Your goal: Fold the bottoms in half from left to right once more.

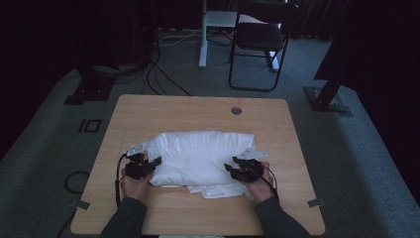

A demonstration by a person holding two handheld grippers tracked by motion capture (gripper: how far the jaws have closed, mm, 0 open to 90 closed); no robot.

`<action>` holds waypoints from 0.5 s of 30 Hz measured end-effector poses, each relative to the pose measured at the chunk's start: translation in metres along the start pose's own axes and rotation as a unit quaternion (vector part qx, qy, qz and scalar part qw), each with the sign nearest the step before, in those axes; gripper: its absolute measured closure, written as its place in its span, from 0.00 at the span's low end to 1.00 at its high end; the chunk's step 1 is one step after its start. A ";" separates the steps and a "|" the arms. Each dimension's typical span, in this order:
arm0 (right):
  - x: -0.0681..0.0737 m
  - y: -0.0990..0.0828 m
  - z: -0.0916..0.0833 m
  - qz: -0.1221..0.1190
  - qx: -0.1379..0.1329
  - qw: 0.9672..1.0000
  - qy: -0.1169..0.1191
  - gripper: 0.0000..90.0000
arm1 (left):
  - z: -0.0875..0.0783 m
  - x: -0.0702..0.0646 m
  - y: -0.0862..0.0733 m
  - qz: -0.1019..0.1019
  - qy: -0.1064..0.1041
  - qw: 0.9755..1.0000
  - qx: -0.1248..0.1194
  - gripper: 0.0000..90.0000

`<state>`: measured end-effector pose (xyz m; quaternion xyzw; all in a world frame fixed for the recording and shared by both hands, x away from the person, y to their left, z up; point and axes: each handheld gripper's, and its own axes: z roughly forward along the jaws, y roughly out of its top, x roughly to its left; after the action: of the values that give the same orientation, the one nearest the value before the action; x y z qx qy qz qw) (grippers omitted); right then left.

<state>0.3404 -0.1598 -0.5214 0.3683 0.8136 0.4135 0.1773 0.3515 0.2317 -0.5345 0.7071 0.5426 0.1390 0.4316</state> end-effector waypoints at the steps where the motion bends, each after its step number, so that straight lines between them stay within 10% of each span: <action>1: 0.001 0.015 -0.002 -0.003 -0.016 1.000 0.000 0.58 | -0.002 -0.001 0.003 0.000 -0.001 1.000 -0.006 0.88; 8: 0.004 0.052 0.031 -0.012 -0.005 1.000 0.010 0.55 | -0.016 -0.009 0.021 0.012 -0.010 0.999 -0.034 0.88; 13: 0.011 0.043 0.074 -0.020 0.062 0.998 0.009 0.57 | -0.024 -0.014 0.033 0.011 -0.028 0.998 -0.061 0.88; 15: 0.013 0.037 0.083 -0.016 0.050 0.999 0.007 0.57 | -0.028 -0.019 0.039 0.019 -0.026 0.997 -0.071 0.89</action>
<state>0.3977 -0.0907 -0.5407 0.3607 0.8405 0.3716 0.1593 0.3511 0.2268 -0.4828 0.6885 0.5060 0.1669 0.4920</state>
